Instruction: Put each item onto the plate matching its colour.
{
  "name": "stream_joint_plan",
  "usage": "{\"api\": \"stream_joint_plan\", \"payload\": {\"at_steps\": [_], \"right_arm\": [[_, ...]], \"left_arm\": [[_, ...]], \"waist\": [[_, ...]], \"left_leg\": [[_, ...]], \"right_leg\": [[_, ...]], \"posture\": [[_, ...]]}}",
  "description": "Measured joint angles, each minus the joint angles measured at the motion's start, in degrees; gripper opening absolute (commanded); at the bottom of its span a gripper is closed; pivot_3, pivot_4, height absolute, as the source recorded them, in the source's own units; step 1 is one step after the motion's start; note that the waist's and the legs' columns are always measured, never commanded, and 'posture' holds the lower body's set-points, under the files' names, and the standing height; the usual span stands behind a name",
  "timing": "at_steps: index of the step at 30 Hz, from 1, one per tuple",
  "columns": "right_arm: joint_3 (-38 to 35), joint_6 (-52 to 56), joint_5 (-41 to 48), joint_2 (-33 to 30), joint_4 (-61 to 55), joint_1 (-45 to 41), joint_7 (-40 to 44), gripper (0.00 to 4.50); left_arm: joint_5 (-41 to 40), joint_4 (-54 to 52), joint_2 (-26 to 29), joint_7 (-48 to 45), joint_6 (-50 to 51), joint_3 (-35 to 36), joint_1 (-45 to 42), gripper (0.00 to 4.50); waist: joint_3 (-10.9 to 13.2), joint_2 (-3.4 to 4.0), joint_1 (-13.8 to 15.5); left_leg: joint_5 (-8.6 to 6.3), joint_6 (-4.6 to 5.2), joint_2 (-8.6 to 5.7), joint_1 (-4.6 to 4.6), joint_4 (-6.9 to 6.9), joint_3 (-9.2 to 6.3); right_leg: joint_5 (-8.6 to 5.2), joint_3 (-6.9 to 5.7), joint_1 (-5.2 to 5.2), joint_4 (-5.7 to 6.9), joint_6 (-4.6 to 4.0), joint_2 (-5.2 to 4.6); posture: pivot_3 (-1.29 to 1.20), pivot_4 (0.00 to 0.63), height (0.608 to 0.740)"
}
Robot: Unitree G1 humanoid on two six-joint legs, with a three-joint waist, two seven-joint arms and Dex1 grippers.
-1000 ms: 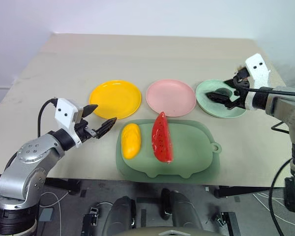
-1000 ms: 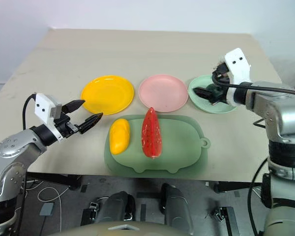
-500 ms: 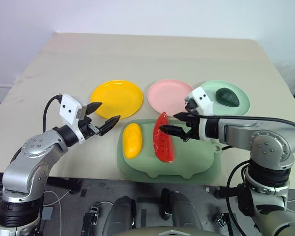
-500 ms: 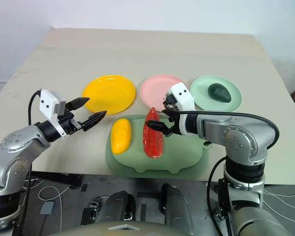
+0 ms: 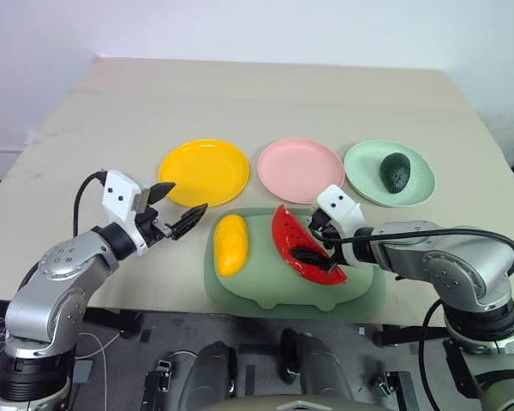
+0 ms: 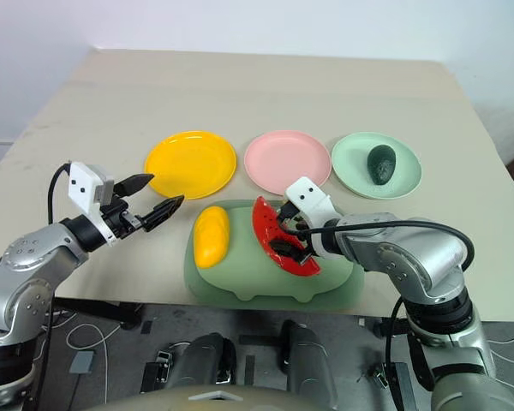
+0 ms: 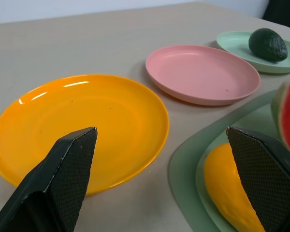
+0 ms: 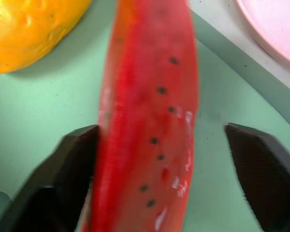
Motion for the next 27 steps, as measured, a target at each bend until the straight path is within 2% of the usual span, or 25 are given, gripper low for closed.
{"api": "stream_joint_plan", "payload": {"at_steps": [2,4,9,13,20,21,25,26,27], "right_arm": [[0.1,-0.94,-0.69,-0.67,1.88,-1.67,1.28,2.56],[-0.21,-1.79,-1.29,-0.95,4.69,-4.93,2.54,2.24],[0.16,-10.98,-6.44,-2.29,16.46,-16.55,6.0,2.24],[5.95,-25.69,-15.8,-0.56,34.42,-24.07,9.87,2.24],[13.23,-44.68,-27.75,5.46,57.82,-25.91,15.76,2.24],[13.25,-46.43,-28.87,5.72,59.13,-26.56,16.31,2.98],[12.93,-50.61,-31.32,6.11,60.97,-27.52,18.39,4.26],[12.75,-51.68,-31.84,6.12,60.96,-27.49,18.78,4.49],[12.42,-52.69,-32.27,6.08,60.63,-27.3,18.88,4.49]], "left_arm": [[0.01,-0.02,-0.02,0.32,-0.07,0.05,0.14,4.5],[0.01,-0.05,-0.03,0.51,-0.1,0.09,0.21,4.5],[0.0,-0.41,-0.07,0.9,-0.11,0.24,0.27,4.5],[-0.01,-0.5,0.04,0.91,-0.09,0.53,0.21,4.5],[-0.13,-1.26,0.06,1.69,0.48,0.5,-0.28,4.5],[-0.2,-1.8,0.06,2.1,1.02,0.53,-0.25,4.5],[-1.68,-4.5,0.06,3.29,3.21,1.39,0.6,4.5],[-2.31,-5.12,0.06,3.66,3.98,1.8,0.82,4.5],[-2.88,-5.55,0.05,3.89,4.66,2.07,0.96,4.5]], "waist": [[0.0,0.0,-0.01],[0.01,0.01,-0.04],[0.02,0.04,-0.23],[0.01,0.01,-0.41],[0.04,0.06,-0.37],[0.04,0.06,-0.42],[0.04,0.06,-0.46],[0.05,0.08,-0.46],[0.05,0.08,-0.45]], "left_leg": [[0.0,0.0,0.0,-0.01,0.01,0.01],[0.0,0.0,0.0,-0.02,0.01,0.02],[0.0,0.0,-0.01,-0.06,-0.03,0.04],[0.0,0.0,-0.02,-0.03,-0.03,0.08],[0.08,-0.14,0.0,-0.13,-0.04,0.11],[0.09,-0.15,0.0,-0.11,-0.04,0.11],[0.09,-0.15,0.06,-0.1,-0.04,0.08],[0.08,-0.15,0.06,-0.1,-0.04,0.07],[0.08,-0.14,0.06,-0.09,-0.04,0.07]], "right_leg": [[0.0,0.01,0.0,0.0,0.0,0.0],[0.0,0.0,-0.03,0.01,0.0,0.0],[0.0,0.01,-0.11,0.02,0.0,0.03],[0.0,0.01,-0.07,0.0,0.0,0.03],[0.01,0.0,-0.13,0.01,0.01,-0.02],[0.02,0.01,-0.13,0.02,0.01,-0.03],[0.01,0.0,-0.13,0.02,0.01,-0.01],[0.02,0.0,-0.13,0.04,0.01,-0.02],[0.01,0.0,-0.13,0.05,0.01,-0.02]], "posture": [[0.0,0.15,0.74],[0.0,0.15,0.74],[0.0,0.15,0.74],[0.0,0.15,0.74],[0.0,0.15,0.74],[0.0,0.15,0.74],[0.0,0.15,0.74],[0.0,0.15,0.74],[0.0,0.15,0.74]]}}
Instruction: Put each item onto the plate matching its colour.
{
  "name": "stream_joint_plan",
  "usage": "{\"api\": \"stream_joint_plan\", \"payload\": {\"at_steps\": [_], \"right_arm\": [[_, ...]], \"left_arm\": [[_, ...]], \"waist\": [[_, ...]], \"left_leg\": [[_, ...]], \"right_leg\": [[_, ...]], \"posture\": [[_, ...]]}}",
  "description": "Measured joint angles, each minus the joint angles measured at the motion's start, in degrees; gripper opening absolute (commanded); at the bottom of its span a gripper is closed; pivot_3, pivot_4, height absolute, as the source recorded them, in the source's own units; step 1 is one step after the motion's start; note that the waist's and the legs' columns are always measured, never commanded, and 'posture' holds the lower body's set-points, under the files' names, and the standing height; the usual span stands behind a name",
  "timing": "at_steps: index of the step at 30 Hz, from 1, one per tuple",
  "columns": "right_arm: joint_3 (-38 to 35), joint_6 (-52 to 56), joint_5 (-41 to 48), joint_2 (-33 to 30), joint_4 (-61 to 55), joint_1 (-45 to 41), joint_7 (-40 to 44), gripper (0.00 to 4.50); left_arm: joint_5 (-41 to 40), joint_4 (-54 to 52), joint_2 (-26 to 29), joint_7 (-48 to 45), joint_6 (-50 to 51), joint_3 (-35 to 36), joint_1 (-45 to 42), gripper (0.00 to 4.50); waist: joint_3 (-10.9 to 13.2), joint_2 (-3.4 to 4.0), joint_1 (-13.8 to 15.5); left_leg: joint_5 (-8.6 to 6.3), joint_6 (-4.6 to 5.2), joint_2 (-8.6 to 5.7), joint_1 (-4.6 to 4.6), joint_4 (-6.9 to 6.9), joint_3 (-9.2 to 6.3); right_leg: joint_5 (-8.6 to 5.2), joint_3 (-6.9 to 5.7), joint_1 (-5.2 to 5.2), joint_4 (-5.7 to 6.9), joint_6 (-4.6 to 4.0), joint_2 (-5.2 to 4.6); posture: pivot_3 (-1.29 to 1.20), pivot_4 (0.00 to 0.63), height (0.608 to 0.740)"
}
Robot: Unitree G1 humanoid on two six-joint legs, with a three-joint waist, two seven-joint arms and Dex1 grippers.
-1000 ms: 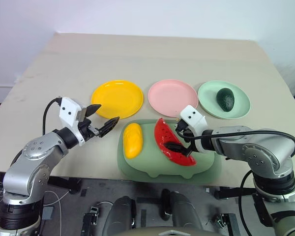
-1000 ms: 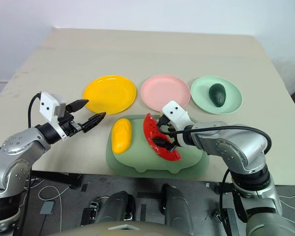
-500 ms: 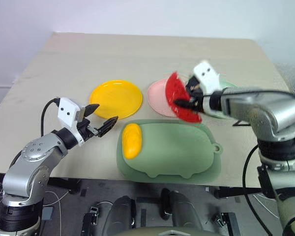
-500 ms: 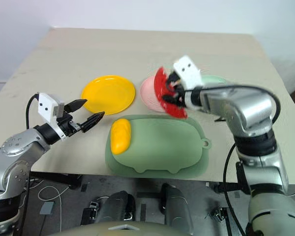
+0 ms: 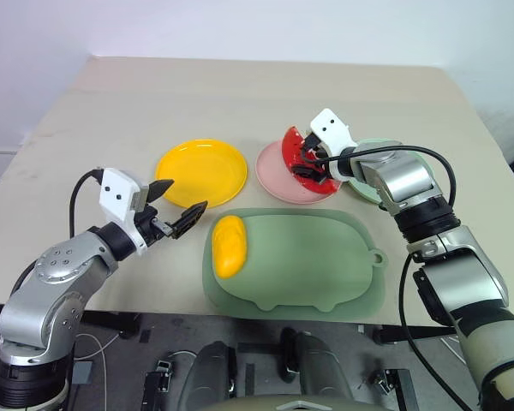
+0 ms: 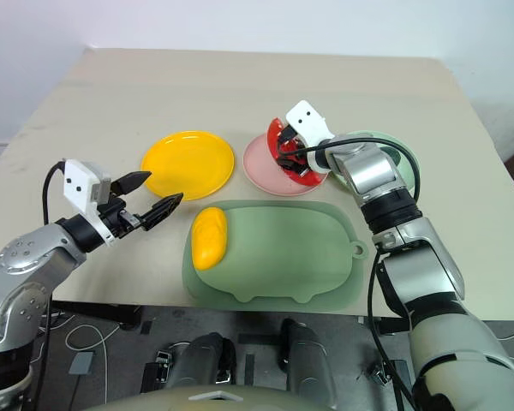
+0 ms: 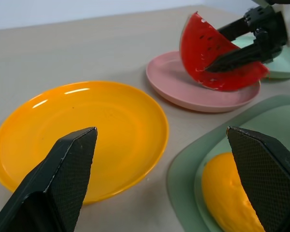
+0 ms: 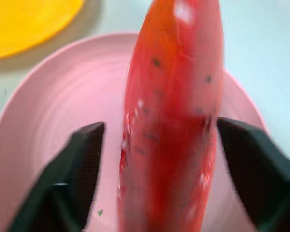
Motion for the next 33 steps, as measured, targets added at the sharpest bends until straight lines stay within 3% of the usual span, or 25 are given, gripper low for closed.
{"api": "stream_joint_plan", "payload": {"at_steps": [9,18,24,33], "right_arm": [[-11.01,-4.68,1.35,-6.71,-19.01,7.02,2.94,4.49],[-21.14,-3.52,8.35,-12.35,-31.14,19.05,8.7,4.49],[-24.35,-1.31,13.57,-13.01,-36.8,22.67,10.85,4.49],[-27.99,4.99,22.53,-16.21,-45.02,30.45,15.14,4.49]], "left_arm": [[-9.82,-9.23,-0.28,7.92,10.31,1.6,0.28,4.5],[-10.68,-14.79,-5.09,21.77,21.86,-8.55,-3.39,4.5],[-12.0,-12.82,-11.77,29.87,30.77,-10.99,-6.75,4.5],[-9.93,-7.35,-15.54,33.12,38.46,-12.43,-10.01,4.5]], "waist": [[0.0,0.0,0.47],[0.0,-0.02,0.35],[0.0,-0.02,0.54],[-0.01,-0.04,0.58]], "left_leg": [[0.0,-0.01,-0.01,0.03,0.01,-0.05],[-0.03,0.06,-0.04,0.15,0.01,-0.08],[-0.03,0.05,-0.07,0.14,0.02,-0.1],[-0.03,0.06,-0.1,0.17,0.04,-0.13]], "right_leg": [[0.0,0.0,0.06,-0.03,0.0,-0.03],[0.0,0.02,0.17,-0.01,-0.01,0.05],[0.0,0.01,0.18,-0.01,-0.01,0.05],[-0.01,0.01,0.24,-0.03,-0.01,0.04]], "posture": [[0.0,0.15,0.74],[0.0,0.15,0.74],[0.0,0.15,0.74],[0.0,0.15,0.74]]}}
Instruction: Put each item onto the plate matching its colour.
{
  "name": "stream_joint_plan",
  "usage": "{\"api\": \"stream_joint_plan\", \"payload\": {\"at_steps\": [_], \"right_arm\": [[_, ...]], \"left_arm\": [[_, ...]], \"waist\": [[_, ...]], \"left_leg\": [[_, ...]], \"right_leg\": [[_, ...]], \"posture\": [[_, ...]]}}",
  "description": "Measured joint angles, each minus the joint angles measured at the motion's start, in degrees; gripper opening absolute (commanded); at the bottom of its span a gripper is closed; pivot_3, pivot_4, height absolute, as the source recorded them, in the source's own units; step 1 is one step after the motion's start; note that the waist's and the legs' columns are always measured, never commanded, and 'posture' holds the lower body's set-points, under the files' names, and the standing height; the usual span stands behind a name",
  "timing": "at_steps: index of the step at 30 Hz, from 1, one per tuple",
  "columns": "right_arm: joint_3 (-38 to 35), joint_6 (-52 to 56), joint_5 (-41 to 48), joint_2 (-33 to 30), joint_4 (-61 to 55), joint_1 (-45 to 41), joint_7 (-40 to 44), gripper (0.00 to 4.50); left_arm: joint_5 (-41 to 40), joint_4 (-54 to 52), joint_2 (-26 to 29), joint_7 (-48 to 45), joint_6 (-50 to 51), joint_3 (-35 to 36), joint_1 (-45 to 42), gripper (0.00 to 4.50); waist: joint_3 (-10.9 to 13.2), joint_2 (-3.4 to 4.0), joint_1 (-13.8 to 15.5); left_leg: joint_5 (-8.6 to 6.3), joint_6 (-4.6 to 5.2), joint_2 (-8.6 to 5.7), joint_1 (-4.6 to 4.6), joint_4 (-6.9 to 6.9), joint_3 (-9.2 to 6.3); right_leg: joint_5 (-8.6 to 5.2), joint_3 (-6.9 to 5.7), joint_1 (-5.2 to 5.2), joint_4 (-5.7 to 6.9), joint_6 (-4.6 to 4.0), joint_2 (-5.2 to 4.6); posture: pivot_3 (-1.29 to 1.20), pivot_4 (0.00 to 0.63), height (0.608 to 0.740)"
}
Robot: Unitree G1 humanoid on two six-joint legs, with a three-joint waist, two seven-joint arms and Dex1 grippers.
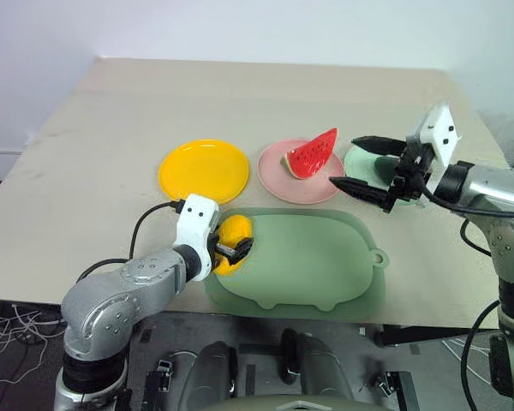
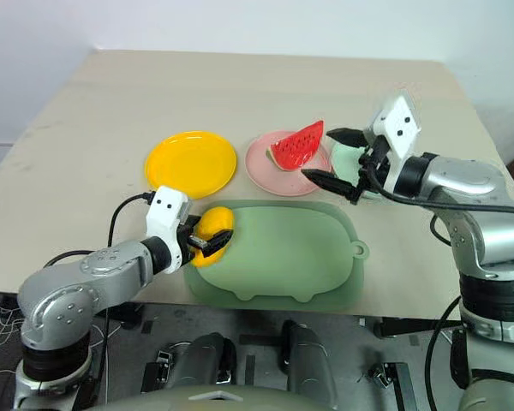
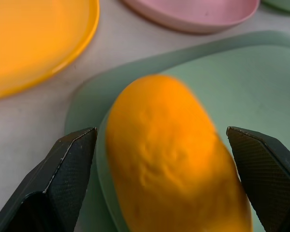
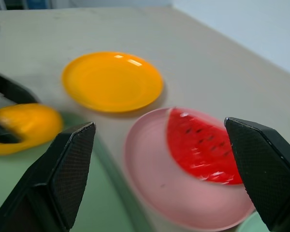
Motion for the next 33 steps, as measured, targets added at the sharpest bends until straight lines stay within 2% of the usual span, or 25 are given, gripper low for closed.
{"api": "stream_joint_plan", "payload": {"at_steps": [4,7,9,10,14,19,23,28,30,33], "right_arm": [[-0.04,0.95,0.86,0.49,-1.63,0.84,-1.69,4.49],[0.11,1.94,2.11,1.21,-3.46,1.57,-2.94,4.5],[0.09,2.26,2.48,1.22,-3.97,1.88,-3.65,4.5],[0.1,2.47,2.64,1.22,-4.21,1.95,-3.88,4.5],[0.01,3.49,3.87,1.18,-4.52,2.55,-4.49,4.5],[0.35,4.39,5.05,1.63,-6.55,4.3,-5.19,4.5],[1.74,4.44,5.64,3.39,-6.63,4.61,-6.23,4.5],[2.91,4.44,6.04,4.7,-7.33,5.07,-7.49,4.5],[2.96,4.42,6.04,4.76,-7.63,5.57,-7.72,4.5],[2.89,4.43,6.03,4.76,-7.94,6.69,-8.69,4.5]], "left_arm": [[1.79,1.78,-0.26,-0.27,1.27,-1.57,-1.29,4.5],[3.71,3.0,0.28,-1.48,1.83,-3.97,-2.17,3.94],[4.34,3.0,0.28,-2.49,1.76,-4.05,-2.33,3.35],[4.8,3.0,0.27,-2.74,1.76,-4.04,-2.46,3.25],[6.15,3.78,-0.47,-3.6,1.66,-2.79,-4.44,3.25],[9.76,10.42,-0.78,-3.37,-0.58,2.26,-15.65,3.25],[15.41,21.74,2.41,-4.96,-6.12,2.63,-22.6,3.25],[22.78,41.34,4.55,-10.42,-15.3,-1.8,-28.51,3.25],[24.59,45.91,4.5,-12.15,-17.88,-2.96,-29.65,3.25],[26.59,49.92,3.6,-14.44,-21.05,-3.9,-30.37,4.24]], "waist": [[0.0,0.0,-0.01],[0.0,0.0,0.08],[0.0,0.0,0.06],[0.0,0.0,0.05],[0.0,0.0,0.08],[0.02,-0.04,0.1],[0.02,-0.04,-0.09],[0.02,-0.04,0.18],[0.02,-0.04,0.12],[0.02,-0.05,0.05]], "left_leg": [[0.0,-0.01,0.0,0.0,-0.01,0.0],[0.01,-0.01,-0.01,0.0,0.01,0.0],[0.0,-0.01,-0.01,0.0,0.02,0.0],[0.01,-0.01,-0.01,0.0,0.02,0.0],[0.01,-0.01,-0.01,-0.02,0.02,-0.01],[0.0,0.0,-0.05,-0.03,0.04,-0.03],[0.01,-0.02,-0.04,-0.03,-0.01,0.0],[0.03,-0.03,-0.08,-0.09,0.04,0.06],[0.04,-0.06,-0.08,-0.11,0.04,0.06],[0.16,-0.27,-0.07,-0.12,0.03,0.07]], "right_leg": [[0.0,0.01,-0.01,0.01,0.0,0.01],[0.0,0.0,0.01,0.0,0.0,0.0],[0.0,0.0,0.01,0.0,0.0,-0.02],[0.0,0.01,0.0,0.01,0.0,-0.01],[0.0,0.0,0.0,0.01,0.0,0.0],[0.0,-0.03,0.0,0.0,0.0,0.0],[0.0,-0.02,-0.03,0.0,0.0,0.04],[0.01,-0.08,-0.02,-0.03,0.01,0.0],[0.01,-0.08,-0.03,-0.05,0.02,-0.02],[0.02,-0.08,-0.04,-0.05,0.04,-0.04]], "posture": [[0.0,0.15,0.74],[0.0,0.15,0.74],[0.0,0.15,0.74],[0.0,0.15,0.74],[0.0,0.15,0.74],[0.0,0.15,0.74],[0.0,0.15,0.74],[0.0,0.15,0.74],[0.0,0.15,0.74],[0.0,0.15,0.74]]}}
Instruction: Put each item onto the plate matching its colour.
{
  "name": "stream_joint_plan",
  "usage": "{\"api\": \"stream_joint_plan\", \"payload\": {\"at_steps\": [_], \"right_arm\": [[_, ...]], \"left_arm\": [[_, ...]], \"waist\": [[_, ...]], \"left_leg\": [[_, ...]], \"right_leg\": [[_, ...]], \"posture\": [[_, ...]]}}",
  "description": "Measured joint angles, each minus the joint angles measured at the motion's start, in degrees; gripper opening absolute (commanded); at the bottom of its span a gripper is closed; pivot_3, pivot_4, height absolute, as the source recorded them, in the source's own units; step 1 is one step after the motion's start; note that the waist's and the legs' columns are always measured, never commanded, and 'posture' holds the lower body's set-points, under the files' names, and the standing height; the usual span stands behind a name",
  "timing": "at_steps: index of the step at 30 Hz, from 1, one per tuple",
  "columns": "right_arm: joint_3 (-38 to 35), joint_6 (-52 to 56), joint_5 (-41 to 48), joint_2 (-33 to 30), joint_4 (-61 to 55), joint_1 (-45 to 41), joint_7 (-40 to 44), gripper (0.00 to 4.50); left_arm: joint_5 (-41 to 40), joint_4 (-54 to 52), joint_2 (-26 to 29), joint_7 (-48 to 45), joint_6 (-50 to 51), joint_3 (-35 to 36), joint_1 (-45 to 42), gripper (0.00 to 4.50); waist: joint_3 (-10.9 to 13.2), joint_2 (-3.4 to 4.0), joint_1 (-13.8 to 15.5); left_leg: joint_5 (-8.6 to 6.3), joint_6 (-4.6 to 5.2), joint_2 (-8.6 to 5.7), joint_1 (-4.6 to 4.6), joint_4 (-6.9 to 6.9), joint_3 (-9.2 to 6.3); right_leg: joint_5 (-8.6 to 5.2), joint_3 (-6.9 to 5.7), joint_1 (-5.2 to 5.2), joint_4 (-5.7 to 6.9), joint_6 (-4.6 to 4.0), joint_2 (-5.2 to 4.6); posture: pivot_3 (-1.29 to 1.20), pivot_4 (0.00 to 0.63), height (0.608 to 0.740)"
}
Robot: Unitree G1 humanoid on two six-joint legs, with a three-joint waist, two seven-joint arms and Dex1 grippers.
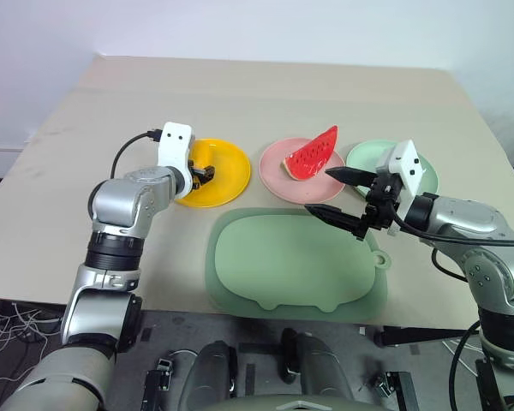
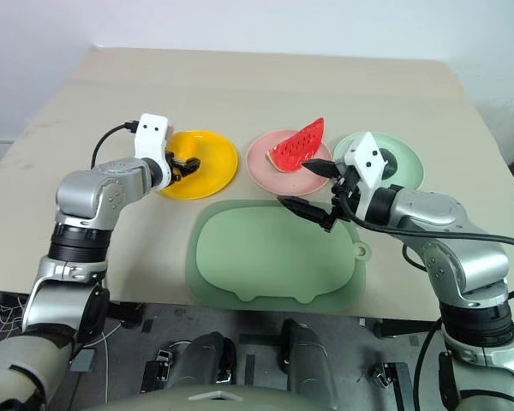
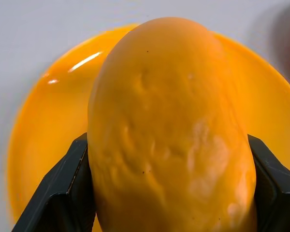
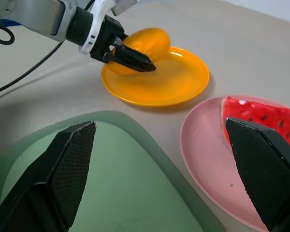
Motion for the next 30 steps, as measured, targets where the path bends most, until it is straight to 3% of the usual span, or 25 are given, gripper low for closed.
{"api": "stream_joint_plan", "payload": {"at_steps": [1,6,12,16,20,24,30], "right_arm": [[-0.08,0.01,0.0,0.0,-0.31,0.49,-0.31,4.5],[-0.77,0.01,-0.02,-0.67,-1.32,2.42,-1.03,4.5],[-0.82,-0.74,-1.31,-1.15,1.18,3.85,-1.26,4.5],[-2.02,-2.58,-3.12,-2.63,6.22,5.14,-0.28,4.5],[-5.05,-4.8,-3.77,-5.15,11.2,6.26,2.83,4.5],[-7.36,-7.89,-4.21,-6.83,12.93,10.04,6.41,4.5],[-10.33,-9.25,-4.27,-8.58,13.88,15.51,9.84,4.5]], "left_arm": [[0.37,0.68,-0.38,-0.62,-0.76,0.02,-0.04,4.48],[1.69,-0.02,-1.33,-1.89,-1.19,0.06,0.12,4.48],[3.83,-9.39,0.98,-2.0,-1.24,0.65,3.36,4.48],[3.41,-22.07,4.86,-3.98,-2.53,5.3,13.56,4.48],[0.23,-34.04,9.29,-9.68,-6.48,14.6,26.6,4.48],[-3.34,-39.55,10.82,-16.22,-10.83,22.4,38.64,4.48],[-6.33,-42.24,10.23,-21.35,-13.84,25.28,50.82,4.48]], "waist": [[0.0,0.0,0.01],[0.0,-0.01,-0.02],[0.0,-0.01,-0.15],[0.01,0.0,-0.16],[0.01,0.0,-0.08],[0.0,0.01,0.21],[0.0,0.01,-0.03]], "left_leg": [[0.0,0.0,0.0,0.0,0.0,0.0],[-0.07,0.13,0.01,0.02,0.01,-0.04],[-0.13,0.24,0.06,0.08,0.0,-0.02],[0.0,-0.01,0.11,0.04,-0.03,0.02],[-0.14,0.25,0.15,0.05,-0.01,0.03],[-0.18,0.32,0.14,0.08,-0.01,-0.05],[-0.21,0.36,0.15,0.1,0.01,0.0]], "right_leg": [[0.01,0.0,-0.01,0.0,0.02,0.0],[0.03,0.01,0.0,0.01,0.05,-0.02],[0.03,0.05,0.0,0.07,0.05,0.0],[0.03,0.08,-0.07,0.07,0.04,0.01],[0.03,0.09,-0.07,0.05,0.04,-0.01],[0.0,0.05,0.03,0.01,0.01,-0.02],[-0.03,0.09,0.02,0.0,-0.02,-0.01]], "posture": [[0.0,0.15,0.74],[0.0,0.15,0.74],[0.0,0.15,0.74],[0.0,0.15,0.74],[0.0,0.15,0.74],[0.0,0.15,0.74],[0.0,0.15,0.74]]}}
